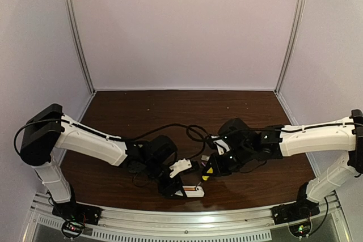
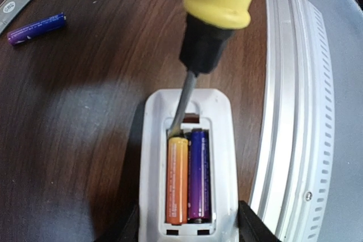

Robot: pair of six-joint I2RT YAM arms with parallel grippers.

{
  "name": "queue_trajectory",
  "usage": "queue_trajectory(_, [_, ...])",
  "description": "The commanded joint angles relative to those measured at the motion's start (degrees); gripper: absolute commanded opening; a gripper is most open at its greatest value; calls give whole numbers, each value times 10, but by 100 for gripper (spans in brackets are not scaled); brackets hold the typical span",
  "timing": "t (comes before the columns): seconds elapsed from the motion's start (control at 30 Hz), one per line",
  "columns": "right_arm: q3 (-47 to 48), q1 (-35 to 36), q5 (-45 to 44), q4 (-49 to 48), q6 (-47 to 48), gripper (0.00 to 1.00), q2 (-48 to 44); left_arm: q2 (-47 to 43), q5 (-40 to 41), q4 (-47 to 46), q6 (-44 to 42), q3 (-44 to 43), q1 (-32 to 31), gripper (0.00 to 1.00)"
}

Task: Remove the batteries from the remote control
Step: Remove the battery from the remote control without the battery cover.

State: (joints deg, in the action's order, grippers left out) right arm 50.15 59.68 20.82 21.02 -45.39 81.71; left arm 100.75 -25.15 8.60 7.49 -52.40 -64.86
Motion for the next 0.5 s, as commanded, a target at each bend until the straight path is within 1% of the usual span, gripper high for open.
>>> queue_trajectory(0.0, [-31,-3,37,-84,-37,0,-23,-10,-74,-63,24,2,-2,0])
queue_trajectory(0.17, [-85,-25,48,-142,-73,0,-64,-5,-99,-81,44,10,5,0])
queue_trajectory(0.27, [-118,-42,56,-170,-94,0,-90,2,-117,-108,64,16,12,0])
queue_trajectory(0.47, [-174,-70,63,-208,-133,0,-138,30,-154,-113,74,11,17,0])
